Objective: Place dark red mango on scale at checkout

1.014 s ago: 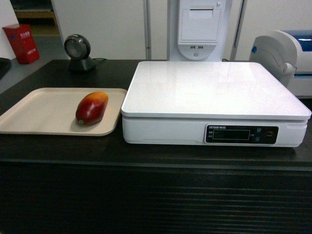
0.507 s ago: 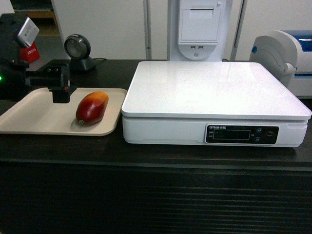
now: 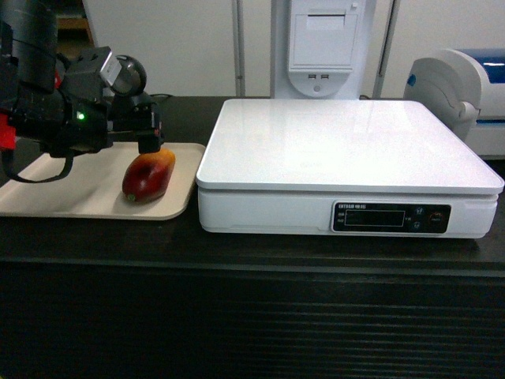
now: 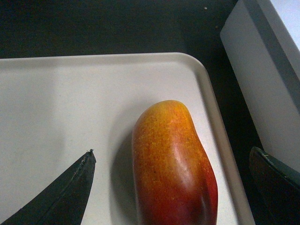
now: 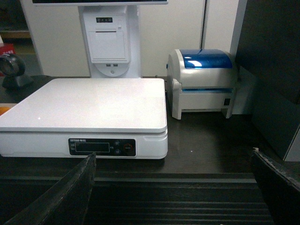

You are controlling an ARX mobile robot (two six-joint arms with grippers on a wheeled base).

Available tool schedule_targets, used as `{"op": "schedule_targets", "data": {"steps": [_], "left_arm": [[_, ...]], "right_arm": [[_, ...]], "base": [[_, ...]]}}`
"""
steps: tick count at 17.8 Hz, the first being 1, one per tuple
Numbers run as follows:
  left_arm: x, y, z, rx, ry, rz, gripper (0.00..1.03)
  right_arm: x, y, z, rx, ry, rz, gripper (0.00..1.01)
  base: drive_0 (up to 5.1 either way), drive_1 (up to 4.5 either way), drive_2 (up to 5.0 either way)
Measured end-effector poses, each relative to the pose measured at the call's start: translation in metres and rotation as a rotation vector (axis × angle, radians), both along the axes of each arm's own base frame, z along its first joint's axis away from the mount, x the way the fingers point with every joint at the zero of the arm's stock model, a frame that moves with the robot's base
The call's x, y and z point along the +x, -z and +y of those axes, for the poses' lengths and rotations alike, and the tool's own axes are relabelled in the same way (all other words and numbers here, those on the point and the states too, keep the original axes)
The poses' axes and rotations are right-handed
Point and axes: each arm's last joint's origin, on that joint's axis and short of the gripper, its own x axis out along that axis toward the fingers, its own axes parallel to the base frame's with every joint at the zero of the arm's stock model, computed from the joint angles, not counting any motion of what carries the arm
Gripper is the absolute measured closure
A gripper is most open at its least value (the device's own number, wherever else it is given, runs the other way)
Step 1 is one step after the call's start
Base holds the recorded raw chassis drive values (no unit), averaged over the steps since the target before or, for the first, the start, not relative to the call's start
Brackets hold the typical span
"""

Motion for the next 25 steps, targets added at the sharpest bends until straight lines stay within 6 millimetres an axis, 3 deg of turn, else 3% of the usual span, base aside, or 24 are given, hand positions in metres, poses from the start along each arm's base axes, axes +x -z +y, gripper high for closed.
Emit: {"op": "schedule_targets", "data": {"steps": [4, 11, 15, 17, 20, 21, 23, 25], "left_arm": [[0.020, 0.012, -0.007, -0.003, -0.003, 0.050, 0.05], [0.026, 0.050, -0.011, 0.035, -0.007, 0.153, 0.05], [0.024, 0.052, -0.008, 0.043, -0.012, 0.137, 0.40], [0.019, 0.049, -0.005, 0.046, -0.017, 0.132, 0.43], [0.004, 0.021, -0.006, 0.029, -0.051, 0.039, 0.43], [-0.006, -0.014, -0.019, 0.017, -0.034, -0.058, 0.43], [-0.027, -0.082, -0.073, -0.017, 0.092, -0.224, 0.43], [-0.036, -0.101, -0.108, -0.040, 0.183, -0.253, 0.43]], "right_arm": [[0.000, 0.000, 0.000, 0.000, 0.000, 0.000, 0.03], [0.000, 0.000, 0.000, 0.000, 0.000, 0.000, 0.03], [0.000, 0.000, 0.000, 0.000, 0.000, 0.000, 0.03], [0.000, 0.000, 0.000, 0.000, 0.000, 0.000, 0.03], [0.000, 0.000, 0.000, 0.000, 0.000, 0.000, 0.03], [0.000, 0.000, 0.000, 0.000, 0.000, 0.000, 0.03], [0.000, 0.000, 0.000, 0.000, 0.000, 0.000, 0.03], [0.000, 0.000, 0.000, 0.000, 0.000, 0.000, 0.03]], "base": [[0.0, 0.00, 0.0], [0.0, 0.00, 0.0], [0.0, 0.00, 0.0], [0.0, 0.00, 0.0], [0.0, 0.00, 0.0], [0.0, 0.00, 0.0], [0.0, 0.00, 0.0], [0.0, 0.00, 0.0]]}}
